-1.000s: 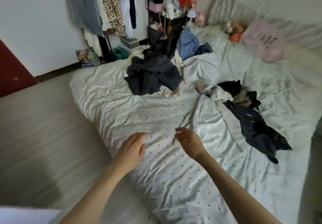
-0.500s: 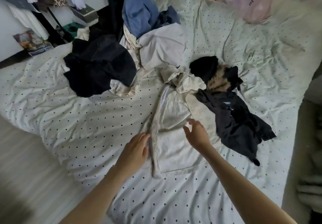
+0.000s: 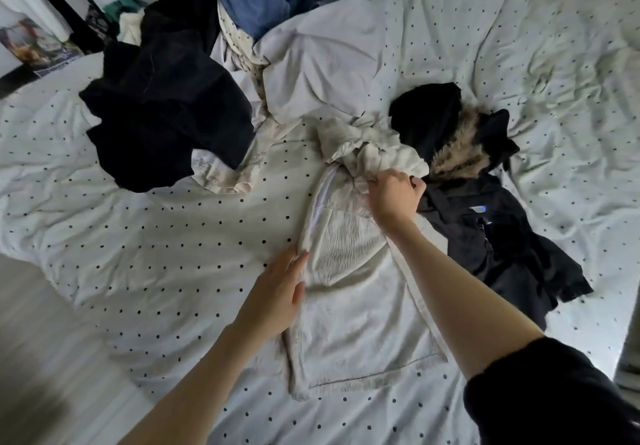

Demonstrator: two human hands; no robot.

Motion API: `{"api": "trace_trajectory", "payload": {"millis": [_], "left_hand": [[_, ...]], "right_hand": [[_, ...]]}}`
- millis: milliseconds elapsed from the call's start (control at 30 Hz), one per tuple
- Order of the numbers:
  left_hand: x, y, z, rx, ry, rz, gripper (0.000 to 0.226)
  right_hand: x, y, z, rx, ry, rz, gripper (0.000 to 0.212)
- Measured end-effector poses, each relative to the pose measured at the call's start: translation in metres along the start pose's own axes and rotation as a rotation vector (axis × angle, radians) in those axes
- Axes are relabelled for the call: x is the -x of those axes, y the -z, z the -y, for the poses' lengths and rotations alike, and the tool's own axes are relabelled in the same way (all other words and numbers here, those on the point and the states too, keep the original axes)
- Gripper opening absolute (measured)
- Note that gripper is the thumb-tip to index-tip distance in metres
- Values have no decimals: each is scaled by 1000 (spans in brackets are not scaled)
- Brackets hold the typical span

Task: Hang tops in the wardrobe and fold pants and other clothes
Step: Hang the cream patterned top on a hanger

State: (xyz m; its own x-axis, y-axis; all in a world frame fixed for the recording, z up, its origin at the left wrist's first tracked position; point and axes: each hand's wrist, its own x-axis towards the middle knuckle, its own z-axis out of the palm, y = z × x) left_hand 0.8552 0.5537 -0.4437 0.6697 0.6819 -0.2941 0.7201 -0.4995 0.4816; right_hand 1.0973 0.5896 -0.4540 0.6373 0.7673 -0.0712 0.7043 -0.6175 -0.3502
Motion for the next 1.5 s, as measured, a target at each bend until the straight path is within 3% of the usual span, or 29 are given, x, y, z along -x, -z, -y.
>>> {"api": "trace_trajectory", "payload": {"millis": [133, 300, 400, 533, 633, 700, 833, 933, 1000, 1067, 1200, 1300, 1400, 1500], "left_hand": [[-1, 3, -1, 162, 69, -11, 49], [-9, 11, -20, 795, 537, -25, 53], [-8, 8, -31, 733, 608, -38, 38], [5, 15, -50, 638, 559, -154, 13], [12, 26, -55, 603, 500, -312, 36], [19, 30, -57, 500, 384, -280, 46], [31, 12, -67, 176, 53, 29, 57], [44, -18, -76, 9, -5, 411, 58], [55, -33, -79, -49, -26, 512, 48], [65, -41, -75, -23, -40, 467, 39], [68, -33, -65, 86, -15, 305, 34], [67, -19, -60, 130, -46, 185, 35], [66, -6, -53, 159, -41, 110, 36], [61, 2, -45, 183, -4, 77, 37]], "right_hand": [[65, -7, 2, -235, 73, -126, 18], [150, 14, -30, -256, 107, -153, 13], [176, 32, -41, -298, 169, -152, 10], [209, 54, -47, -297, 188, -196, 8], [235, 59, -56, -234, 219, -151, 14], [258, 61, -64, -191, 246, -114, 17], [303, 61, -98, -67, 194, 48, 23], [315, 64, -125, -25, -46, 326, 29], [311, 68, -134, -34, -200, 437, 31], [300, 69, -129, -63, -235, 398, 34], [262, 63, -99, -48, -120, 197, 40], [228, 45, -67, 28, -46, 164, 48], [198, 26, -45, 161, -89, 183, 62], [178, 12, -49, 241, -90, 159, 35]]}}
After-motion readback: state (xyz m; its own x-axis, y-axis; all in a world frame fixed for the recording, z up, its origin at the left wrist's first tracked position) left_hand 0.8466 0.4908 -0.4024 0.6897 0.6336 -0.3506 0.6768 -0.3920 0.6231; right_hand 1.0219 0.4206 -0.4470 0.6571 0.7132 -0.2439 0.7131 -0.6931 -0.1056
